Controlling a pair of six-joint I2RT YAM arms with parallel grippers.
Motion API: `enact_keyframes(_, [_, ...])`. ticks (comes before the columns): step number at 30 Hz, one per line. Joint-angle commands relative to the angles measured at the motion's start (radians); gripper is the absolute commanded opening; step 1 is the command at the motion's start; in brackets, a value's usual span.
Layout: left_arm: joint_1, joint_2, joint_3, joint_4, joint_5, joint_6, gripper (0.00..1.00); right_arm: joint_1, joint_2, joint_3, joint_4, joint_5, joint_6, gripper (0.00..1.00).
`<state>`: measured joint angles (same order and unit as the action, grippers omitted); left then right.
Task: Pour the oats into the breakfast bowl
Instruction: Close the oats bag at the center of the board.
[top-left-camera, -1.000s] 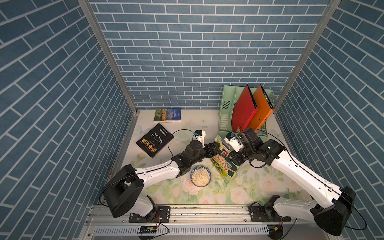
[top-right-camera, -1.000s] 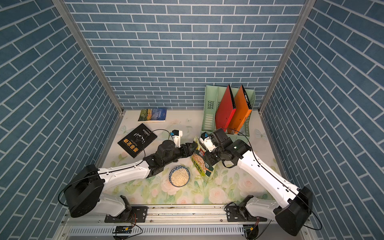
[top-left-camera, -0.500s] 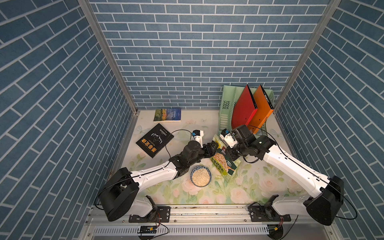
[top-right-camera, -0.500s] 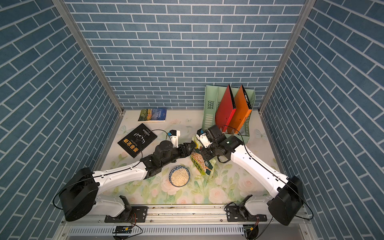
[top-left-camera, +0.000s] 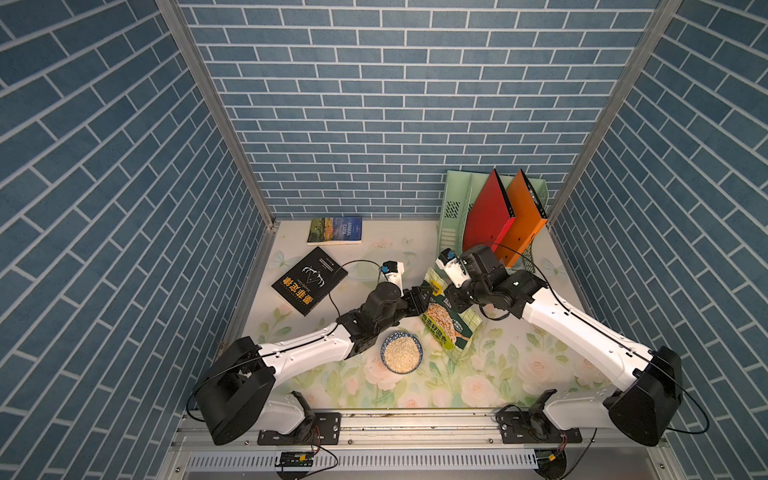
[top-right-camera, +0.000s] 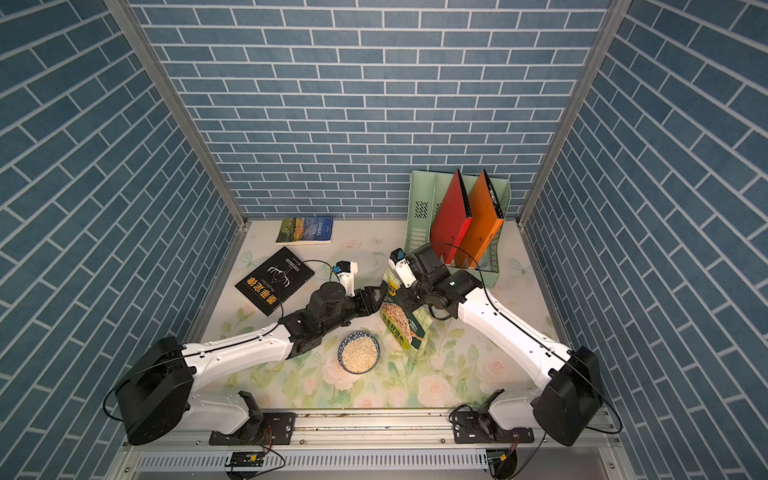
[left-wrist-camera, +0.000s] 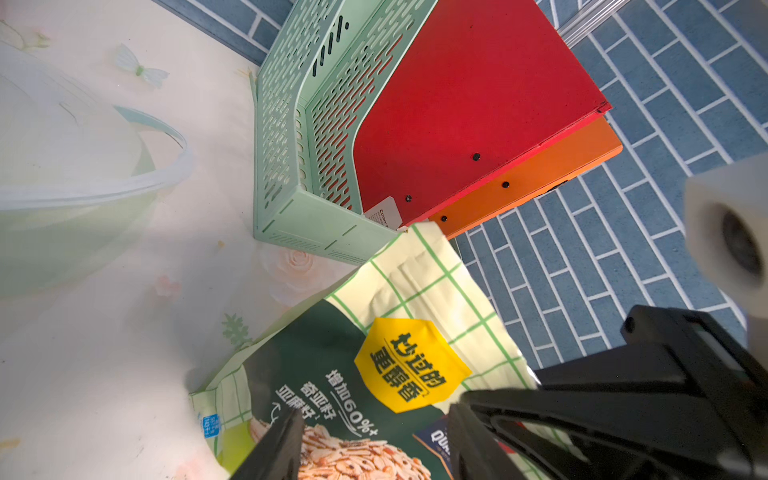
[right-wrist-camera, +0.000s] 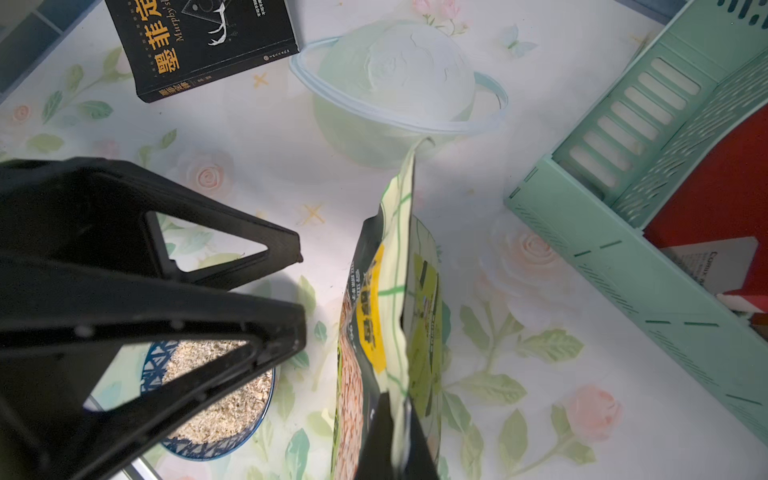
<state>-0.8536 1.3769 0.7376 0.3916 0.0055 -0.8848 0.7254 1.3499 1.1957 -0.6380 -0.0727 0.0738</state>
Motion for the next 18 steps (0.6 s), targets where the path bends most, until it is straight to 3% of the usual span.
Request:
enact_keyframes(1, [-0.005, -0.023, -0.018, -0.019, -0.019, 0.018, 0.61, -0.008, 0.001, 0.015, 0.073, -0.031, -0.025, 0.12])
enact_keyframes(4, [-0.005, -0.031, -0.022, -0.024, -0.023, 0.017, 0.61, -0.022, 0.017, -0.01, 0.109, -0.053, -0.028, 0.28])
enact_keyframes(5, [-0.005, -0.034, -0.025, -0.025, -0.025, 0.018, 0.61, -0.027, 0.026, -0.015, 0.119, -0.061, -0.029, 0.29])
enact_keyframes(9, [-0.006, -0.058, -0.036, -0.039, -0.041, 0.02, 0.61, -0.043, 0.062, -0.01, 0.153, -0.068, -0.039, 0.19])
enact_keyframes(10, [-0.006, -0.066, -0.039, -0.041, -0.047, 0.021, 0.61, -0.045, 0.07, -0.007, 0.163, -0.073, -0.042, 0.13])
enact_keyframes(11, [-0.005, -0.075, -0.044, -0.046, -0.054, 0.023, 0.61, -0.048, 0.075, -0.002, 0.168, -0.08, -0.047, 0.01])
enact_keyframes(16, [-0.005, -0.121, -0.062, -0.06, -0.08, 0.041, 0.61, -0.049, 0.079, 0.007, 0.194, -0.128, -0.057, 0.0])
enact_keyframes(18, [-0.005, -0.143, -0.077, -0.062, -0.092, 0.046, 0.62, -0.05, 0.069, 0.0, 0.228, -0.142, -0.05, 0.17])
